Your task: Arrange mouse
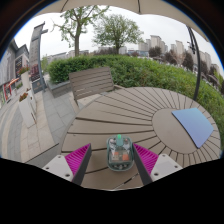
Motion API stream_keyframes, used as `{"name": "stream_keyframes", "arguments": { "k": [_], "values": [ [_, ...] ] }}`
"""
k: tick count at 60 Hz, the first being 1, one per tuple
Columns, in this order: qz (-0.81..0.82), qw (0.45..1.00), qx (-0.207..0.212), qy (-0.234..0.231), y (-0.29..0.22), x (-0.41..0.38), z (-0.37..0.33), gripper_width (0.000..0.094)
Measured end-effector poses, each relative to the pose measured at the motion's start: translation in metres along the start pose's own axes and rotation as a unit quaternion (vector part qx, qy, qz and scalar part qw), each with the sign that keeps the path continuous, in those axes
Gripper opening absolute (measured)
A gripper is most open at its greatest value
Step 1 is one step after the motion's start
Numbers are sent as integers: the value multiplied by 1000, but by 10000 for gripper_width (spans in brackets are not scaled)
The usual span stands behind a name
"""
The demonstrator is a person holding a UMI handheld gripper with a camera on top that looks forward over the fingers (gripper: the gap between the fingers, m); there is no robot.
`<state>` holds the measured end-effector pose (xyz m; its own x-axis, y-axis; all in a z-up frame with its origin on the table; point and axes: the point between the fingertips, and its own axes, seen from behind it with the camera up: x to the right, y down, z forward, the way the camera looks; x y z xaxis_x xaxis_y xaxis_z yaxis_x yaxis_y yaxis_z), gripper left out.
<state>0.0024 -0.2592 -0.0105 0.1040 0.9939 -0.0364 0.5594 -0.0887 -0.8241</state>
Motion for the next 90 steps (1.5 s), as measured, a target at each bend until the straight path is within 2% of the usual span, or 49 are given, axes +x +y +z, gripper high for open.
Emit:
{"name": "stream_keyframes", "arguments": {
  "k": [5, 8, 10, 14, 21, 28, 32, 37, 44, 53, 64, 68, 71, 72, 75, 77, 84, 90],
  "values": [
    [6, 1000, -4, 4, -1, 1, 4, 780],
    [5, 1000, -6, 16, -2, 7, 6, 633],
    [-3, 1000, -9, 29, -2, 16, 8, 416],
    [-3, 1000, -17, 25, -3, 17, 8, 357],
    [8, 999, -33, 9, -18, 24, -3, 345],
    [3, 1000, 2, -5, -83, 57, -32, 345],
    [-6, 999, 33, 0, -126, 91, -42, 343],
    [5, 999, 48, 13, -166, 152, -45, 343],
    [5, 997, 51, 57, -182, 256, -28, 343],
    [-6, 996, 20, 83, -138, 358, 15, 352],
    [6, 997, -43, 56, -58, 403, 52, 372],
    [-7, 999, -36, 37, -53, 403, 51, 431],
    [-4, 998, -49, 30, -51, 403, 52, 471],
    [0, 998, -55, 28, -50, 404, 49, 514],
    [13, 997, -62, 40, -56, 410, 38, 749],
    [18, 997, -61, 46, -62, 411, 28, 826],
    [17, 997, -60, 40, -88, 394, -41, 857],
    [10, 998, -55, 25, -98, 367, -119, 847]
  ]
}}
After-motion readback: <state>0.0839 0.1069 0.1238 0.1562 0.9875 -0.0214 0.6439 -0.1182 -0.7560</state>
